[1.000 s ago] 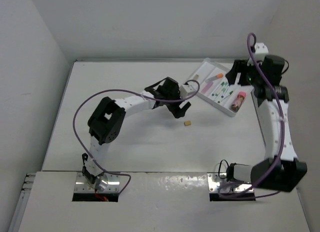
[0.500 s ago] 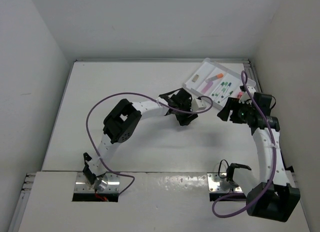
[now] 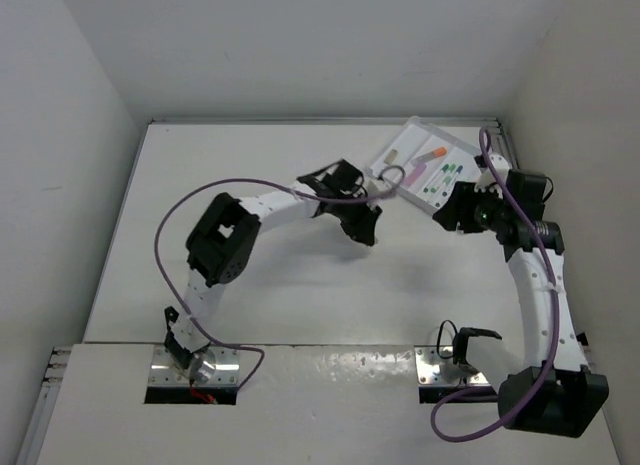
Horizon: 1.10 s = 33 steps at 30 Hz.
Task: Sort the stationery into containers
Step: Grab a piece of stationery with the left arm, then pass the stationery from the left arm to the right
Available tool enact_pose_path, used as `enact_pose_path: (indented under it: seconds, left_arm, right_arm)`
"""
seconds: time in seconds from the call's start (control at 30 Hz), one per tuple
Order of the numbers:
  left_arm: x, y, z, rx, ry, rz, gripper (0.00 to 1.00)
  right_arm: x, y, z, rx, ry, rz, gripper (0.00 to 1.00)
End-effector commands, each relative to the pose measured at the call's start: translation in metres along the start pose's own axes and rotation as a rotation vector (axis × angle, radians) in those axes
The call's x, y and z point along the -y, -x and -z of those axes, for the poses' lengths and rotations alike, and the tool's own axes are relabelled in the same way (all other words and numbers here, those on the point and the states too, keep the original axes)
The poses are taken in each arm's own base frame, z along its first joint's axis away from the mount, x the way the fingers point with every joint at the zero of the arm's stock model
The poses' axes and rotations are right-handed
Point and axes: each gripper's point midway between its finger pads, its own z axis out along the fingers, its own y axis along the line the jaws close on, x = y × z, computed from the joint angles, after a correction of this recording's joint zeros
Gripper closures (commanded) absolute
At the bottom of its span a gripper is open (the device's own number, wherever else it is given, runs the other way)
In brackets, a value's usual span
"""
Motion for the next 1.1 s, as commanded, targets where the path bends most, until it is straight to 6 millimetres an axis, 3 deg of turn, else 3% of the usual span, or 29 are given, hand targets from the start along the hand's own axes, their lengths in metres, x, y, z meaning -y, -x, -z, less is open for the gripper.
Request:
enact_pose_path:
  seconds: [0.0, 0.03, 0.07, 0.1, 0.13, 0.17, 0.23, 0.27, 0.3, 0.33, 0.47, 0.53, 0.7, 0.83, 0.87, 0.9, 0.93, 0.97, 1.0, 1.07]
  left_arm:
    - [0.040, 0.093, 0.143, 0.386, -0.257, 0.046, 0.72]
    - [0.047, 0.098, 0.162, 0.430, -0.293, 0.096, 0.72]
    - [0.067, 0.124, 0.200, 0.565, -0.317, -0.030, 0.73]
    - [0.068, 0.107, 0.206, 0.553, -0.369, 0.070, 0.75]
    - [0.075, 0.106, 0.215, 0.571, -0.388, 0.072, 0.77]
    - [0.085, 0.111, 0.231, 0.606, -0.404, 0.041, 0.79]
    - [0.093, 0.102, 0.236, 0.583, -0.457, 0.142, 0.87]
    - [0.101, 0.106, 0.246, 0.612, -0.465, 0.121, 0.87]
    - [0.102, 0.100, 0.247, 0.602, -0.488, 0.202, 0.87]
    - [0.108, 0.105, 0.257, 0.638, -0.495, 0.172, 0.87]
    - [0.116, 0.110, 0.279, 0.688, -0.573, 0.300, 0.93]
    - [0.114, 0.110, 0.281, 0.685, -0.587, 0.358, 1.00]
    - [0.112, 0.106, 0.283, 0.656, -0.604, 0.410, 1.00]
    - [0.125, 0.100, 0.278, 0.590, -0.630, 0.327, 1.00]
    - [0.123, 0.093, 0.269, 0.527, -0.634, 0.379, 1.00]
    - [0.128, 0.093, 0.266, 0.514, -0.621, 0.242, 1.00]
    - [0.127, 0.090, 0.262, 0.489, -0.610, 0.214, 1.00]
    - [0.126, 0.074, 0.249, 0.388, -0.615, 0.332, 1.00]
    - [0.129, 0.072, 0.246, 0.400, -0.605, 0.179, 1.00]
    - [0.141, 0.061, 0.240, 0.326, -0.646, 0.220, 1.00]
  right_arm:
    - [-0.038, 0.052, 0.012, 0.103, 0.130, 0.162, 0.49]
    - [-0.047, 0.053, 0.009, 0.085, 0.172, 0.155, 0.51]
    - [-0.070, 0.057, 0.013, 0.081, 0.259, 0.151, 0.52]
    - [-0.082, 0.061, 0.013, 0.090, 0.304, 0.155, 0.52]
    - [-0.091, 0.064, 0.013, 0.102, 0.329, 0.164, 0.51]
    - [-0.117, 0.060, 0.016, 0.107, 0.396, 0.210, 0.50]
    - [-0.133, 0.076, 0.016, 0.199, 0.394, 0.304, 0.42]
    - [-0.153, 0.078, 0.019, 0.231, 0.421, 0.403, 0.39]
    - [-0.155, 0.088, 0.018, 0.272, 0.380, 0.459, 0.32]
    - [-0.173, 0.089, 0.022, 0.302, 0.404, 0.556, 0.29]
    - [-0.202, 0.102, 0.025, 0.461, 0.376, 0.892, 0.23]
    - [-0.222, 0.101, 0.032, 0.540, 0.417, 0.963, 0.23]
    - [-0.250, 0.077, 0.037, 0.570, 0.555, 1.100, 0.26]
    - [-0.256, 0.059, 0.038, 0.584, 0.600, 1.213, 0.34]
    - [-0.258, 0.055, 0.039, 0.600, 0.605, 1.269, 0.36]
    - [-0.256, 0.047, 0.037, 0.582, 0.617, 1.297, 0.40]
    - [-0.256, 0.044, 0.037, 0.581, 0.623, 1.321, 0.41]
    - [-0.255, 0.042, 0.039, 0.586, 0.623, 1.361, 0.42]
    - [-0.253, 0.035, 0.039, 0.559, 0.640, 1.383, 0.44]
    - [-0.250, 0.027, 0.041, 0.538, 0.655, 1.446, 0.45]
